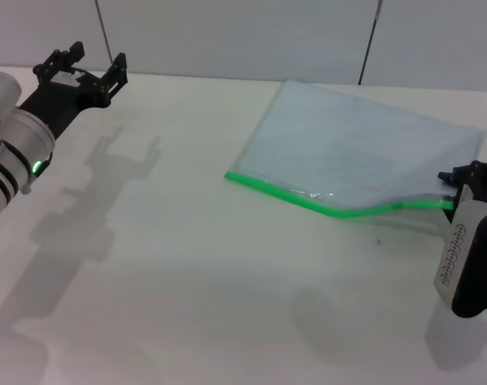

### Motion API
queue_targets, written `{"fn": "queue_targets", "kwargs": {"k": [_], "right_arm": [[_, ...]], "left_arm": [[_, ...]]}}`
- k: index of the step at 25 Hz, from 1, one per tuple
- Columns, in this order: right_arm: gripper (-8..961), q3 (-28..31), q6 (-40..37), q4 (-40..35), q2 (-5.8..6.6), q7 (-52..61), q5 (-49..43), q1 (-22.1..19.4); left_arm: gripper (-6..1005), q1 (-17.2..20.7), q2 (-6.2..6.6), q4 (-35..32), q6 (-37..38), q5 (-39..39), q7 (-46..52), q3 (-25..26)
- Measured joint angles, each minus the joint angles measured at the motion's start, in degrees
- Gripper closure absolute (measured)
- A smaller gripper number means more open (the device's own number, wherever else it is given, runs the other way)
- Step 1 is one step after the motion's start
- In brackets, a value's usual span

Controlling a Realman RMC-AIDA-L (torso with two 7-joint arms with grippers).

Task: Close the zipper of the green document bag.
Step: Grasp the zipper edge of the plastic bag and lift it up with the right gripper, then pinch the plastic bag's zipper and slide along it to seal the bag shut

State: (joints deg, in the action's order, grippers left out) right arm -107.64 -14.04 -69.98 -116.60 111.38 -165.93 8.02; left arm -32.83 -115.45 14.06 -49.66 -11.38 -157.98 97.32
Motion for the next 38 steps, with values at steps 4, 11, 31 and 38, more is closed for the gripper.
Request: {"fn": "queue_targets", "kwargs": {"k": [4, 11, 31, 38], "right_arm": [[736, 0.0, 0.6, -1.6, -0.07, 1.6, 0.0, -0.7], [854, -0.3, 0.6, -11.6, 0.12, 1.9, 0.1, -6.8], [897, -1.5, -5.6, -20.8, 0.57, 3.9, 3.7, -8.8], [899, -1.7, -6.7, -21.4, 0.68, 3.9, 5.0, -8.2]], "left_arm": [[299, 0.0, 0.01, 0.0, 0.0, -0.3, 0.0, -0.3], [304, 0.0, -0.02, 1.3, -0.6, -4.9, 2.6, -0.9], [387, -0.8, -0.86, 36.1, 0.8, -68.9, 44.1, -9.5], [388, -3.6, -0.85, 38.1, 1.1, -69.7, 45.0, -11.8]]}}
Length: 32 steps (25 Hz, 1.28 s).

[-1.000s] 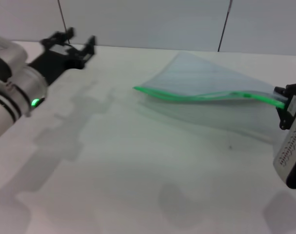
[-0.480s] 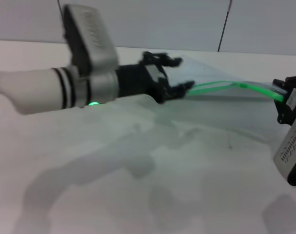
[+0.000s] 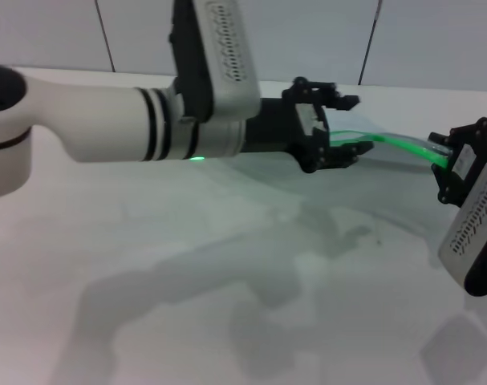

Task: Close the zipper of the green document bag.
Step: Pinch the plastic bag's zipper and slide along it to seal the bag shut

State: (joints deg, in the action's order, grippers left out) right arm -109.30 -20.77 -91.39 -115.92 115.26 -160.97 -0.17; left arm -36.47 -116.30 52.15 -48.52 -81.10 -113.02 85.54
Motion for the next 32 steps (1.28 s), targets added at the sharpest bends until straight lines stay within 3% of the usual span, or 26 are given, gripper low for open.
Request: {"fn": "queue_targets", "kwargs": {"k": [19, 25, 32], "right_arm": [[904, -0.1, -4.1, -2.1, -0.09, 0.5, 0.0, 1.0], [904, -0.4, -4.9, -2.3, -0.19, 0.5, 0.0, 1.5], [904, -0.5, -5.2, -2.8, -0.18, 0.5, 0.0, 1.5]], "left_arm": [[393, -1.5, -0.07, -0.6, 3.5, -2.0, -1.6, -3.1], [576, -1.5, -0.07, -0.7, 4.9, -2.0, -1.6, -3.1], [679, -1.9, -0.12, -0.8, 6.4, -1.7, -1.6, -3.8]]}}
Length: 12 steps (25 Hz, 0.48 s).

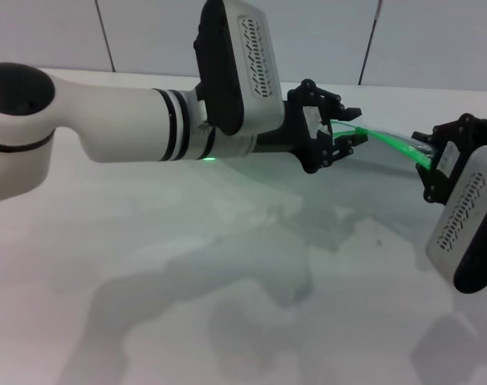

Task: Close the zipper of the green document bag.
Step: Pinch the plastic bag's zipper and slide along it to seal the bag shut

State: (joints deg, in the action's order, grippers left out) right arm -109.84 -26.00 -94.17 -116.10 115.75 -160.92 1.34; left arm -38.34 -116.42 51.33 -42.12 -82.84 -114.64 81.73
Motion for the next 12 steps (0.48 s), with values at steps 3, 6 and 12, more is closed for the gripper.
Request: {"fn": "queue_targets", "kwargs": {"k": [3, 6, 12], "right_arm": [[904, 0.0, -0.4, -0.2, 0.01, 0.0, 0.0, 0.2], [904, -0.1, -0.5, -0.4, 0.0, 0.0, 0.0, 0.4], [904, -0.1, -0.5, -0.4, 0.0, 0.0, 0.0, 0.4]], "left_arm": [[694, -0.7, -0.02, -0.7, 0.0, 0.1, 0.0, -0.2], [693, -0.9, -0.03, -0.9, 0.0, 0.2, 0.0, -0.2], [756, -1.1, -0.03, -1.1, -0.4, 0.6, 0.4, -0.2]]}}
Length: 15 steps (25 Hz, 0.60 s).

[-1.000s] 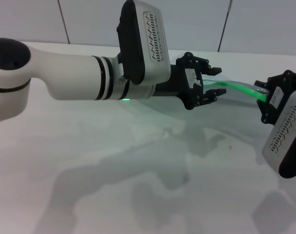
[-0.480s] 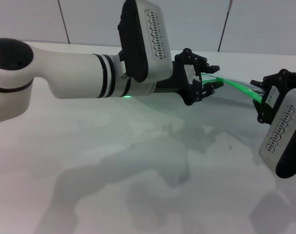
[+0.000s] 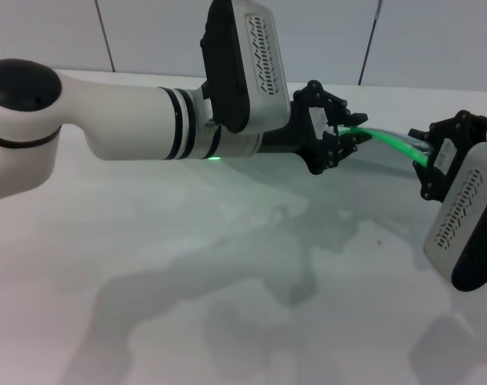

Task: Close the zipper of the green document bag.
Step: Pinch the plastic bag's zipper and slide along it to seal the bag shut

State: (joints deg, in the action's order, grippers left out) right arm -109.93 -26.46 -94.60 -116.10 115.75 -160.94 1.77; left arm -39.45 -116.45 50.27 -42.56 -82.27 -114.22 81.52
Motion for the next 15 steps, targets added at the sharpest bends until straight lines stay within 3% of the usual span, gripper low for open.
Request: {"fn": "queue_targets", "kwargs": {"k": [10, 15], "right_arm": [[903, -0.1, 0.0, -0.1, 0.0, 0.0, 0.0, 0.0], [903, -0.2, 0.0, 0.1, 0.0, 0.0, 0.0, 0.0]], "left_arm": [[902, 0.0, 0.0, -0.2, 1.1, -0.1, -0.5, -1.2], [913, 0.0, 0.0, -0.3, 1.3, -0.1, -1.0, -1.3]]}}
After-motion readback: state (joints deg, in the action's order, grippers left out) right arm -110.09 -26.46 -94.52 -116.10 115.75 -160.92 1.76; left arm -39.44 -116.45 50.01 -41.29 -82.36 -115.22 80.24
